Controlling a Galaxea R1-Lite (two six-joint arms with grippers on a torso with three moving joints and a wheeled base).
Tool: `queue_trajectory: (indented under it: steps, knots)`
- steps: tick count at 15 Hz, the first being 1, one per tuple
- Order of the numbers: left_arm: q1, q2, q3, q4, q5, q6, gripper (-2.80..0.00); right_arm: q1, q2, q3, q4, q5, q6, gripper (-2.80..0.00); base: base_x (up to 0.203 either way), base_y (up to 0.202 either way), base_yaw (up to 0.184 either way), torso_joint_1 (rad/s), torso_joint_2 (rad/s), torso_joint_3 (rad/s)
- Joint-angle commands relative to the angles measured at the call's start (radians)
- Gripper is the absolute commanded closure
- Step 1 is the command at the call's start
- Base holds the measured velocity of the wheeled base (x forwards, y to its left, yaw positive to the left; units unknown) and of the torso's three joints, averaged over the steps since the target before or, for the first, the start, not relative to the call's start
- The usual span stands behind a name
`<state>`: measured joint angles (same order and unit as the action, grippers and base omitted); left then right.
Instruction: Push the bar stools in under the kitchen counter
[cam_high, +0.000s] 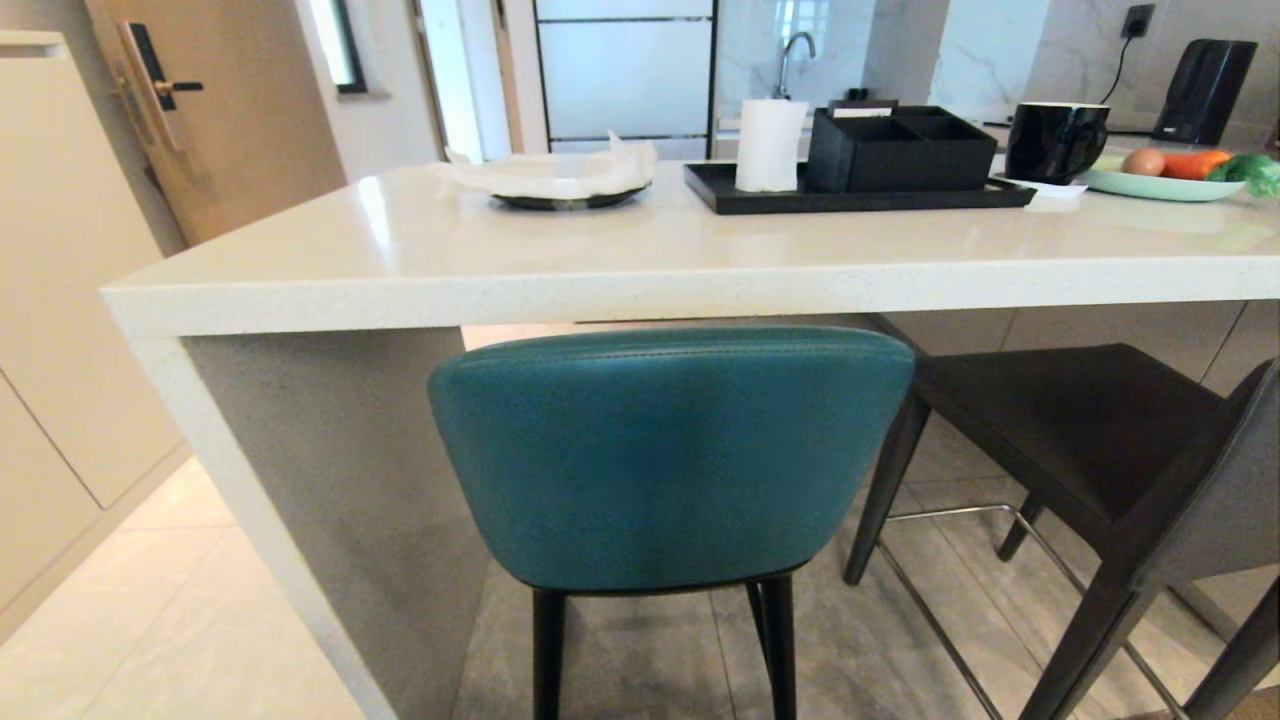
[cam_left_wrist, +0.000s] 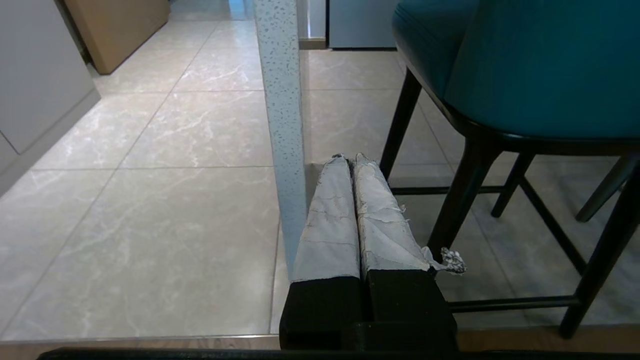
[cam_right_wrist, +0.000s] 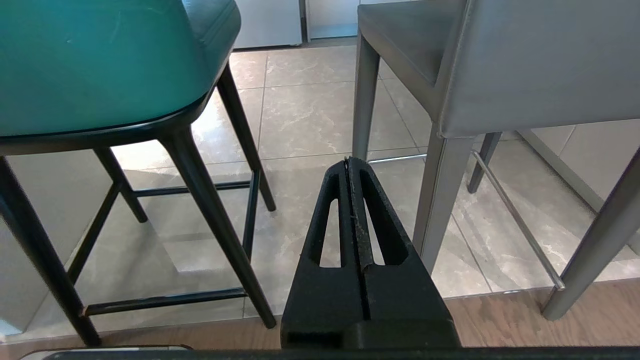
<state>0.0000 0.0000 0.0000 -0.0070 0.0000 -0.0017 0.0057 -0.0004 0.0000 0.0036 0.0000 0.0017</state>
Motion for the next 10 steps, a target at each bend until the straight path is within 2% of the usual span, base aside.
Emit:
queue_trajectory:
  steps: [1,8,10]
  knots:
    - [0.0,0.002,0.0,-0.001,0.0,-0.003,0.0,0.0,0.002,0.002,-0.001,-0.002,0.002,0.0,0.0,0.0,0.0,0.0,0.0,0.0]
    - [-0.002,0.003,0.0,-0.001,0.0,-0.006,0.0,0.0,0.002,0.002,-0.001,-0.003,0.004,0.0,0.0,0.0,0.0,0.0,0.0,0.0]
    - [-0.002,0.002,0.0,-0.001,0.0,-0.006,0.0,0.0,0.002,0.002,-0.001,-0.003,0.004,0.0,-0.162,0.0,-0.001,0.005,0.01,-0.001]
